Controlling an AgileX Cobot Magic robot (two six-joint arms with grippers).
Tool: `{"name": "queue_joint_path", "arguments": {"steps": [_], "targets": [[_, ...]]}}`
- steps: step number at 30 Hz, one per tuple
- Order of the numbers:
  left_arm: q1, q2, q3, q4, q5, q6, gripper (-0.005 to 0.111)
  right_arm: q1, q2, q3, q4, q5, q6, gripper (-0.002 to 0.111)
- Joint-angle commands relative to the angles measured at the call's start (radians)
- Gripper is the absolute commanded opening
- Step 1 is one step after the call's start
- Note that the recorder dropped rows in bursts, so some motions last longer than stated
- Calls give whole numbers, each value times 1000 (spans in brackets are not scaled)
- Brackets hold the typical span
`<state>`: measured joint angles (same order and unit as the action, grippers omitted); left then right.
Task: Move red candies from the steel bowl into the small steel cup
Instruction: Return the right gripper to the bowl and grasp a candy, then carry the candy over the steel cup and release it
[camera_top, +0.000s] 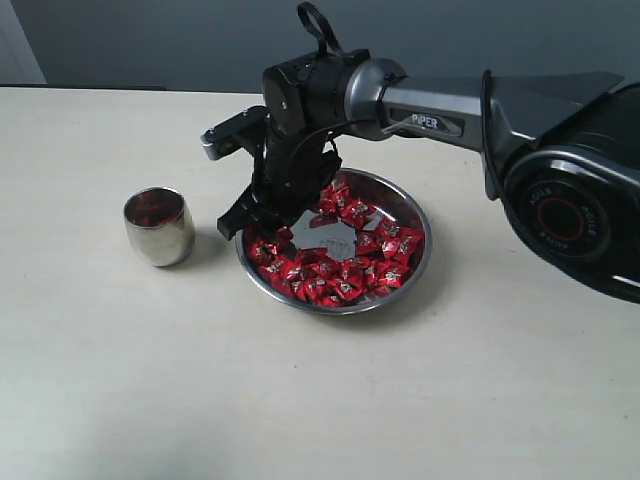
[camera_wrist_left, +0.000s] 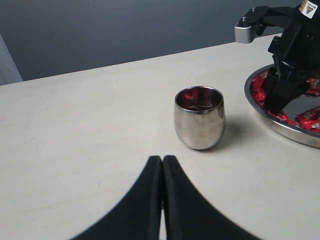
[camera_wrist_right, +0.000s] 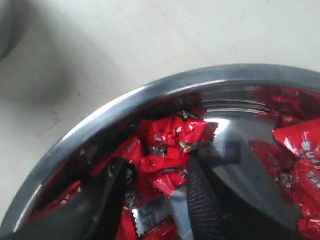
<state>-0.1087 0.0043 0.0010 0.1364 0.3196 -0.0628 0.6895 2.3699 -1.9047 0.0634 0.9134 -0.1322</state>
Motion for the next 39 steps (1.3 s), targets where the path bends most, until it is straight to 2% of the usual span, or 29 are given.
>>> {"name": "queue_joint_path", "arguments": {"steps": [1,5,11,15,31,35,39], "targets": [[-3,-4,-1,-1,-9,-5,0,-3,-3,5,-13,-4,2,28],[-3,-4,-1,-1,-9,-5,0,-3,-3,5,-13,-2,12,14],[-3,-4,-1,-1,-9,-5,0,-3,-3,5,-13,14,12,13],[-3,-4,-1,-1,-9,-5,0,-3,-11,5,-13,33,12,-1],[-3,-4,-1,-1,-9,-5,0,4,-105,5,10,31,-4,-1],[-3,-4,-1,-1,-9,-5,0,32,-143,5,113,-66,-56,-1],[-3,-4,-1,-1,-9,-5,0,65,-145,5,325,-162,-206,-1]]}}
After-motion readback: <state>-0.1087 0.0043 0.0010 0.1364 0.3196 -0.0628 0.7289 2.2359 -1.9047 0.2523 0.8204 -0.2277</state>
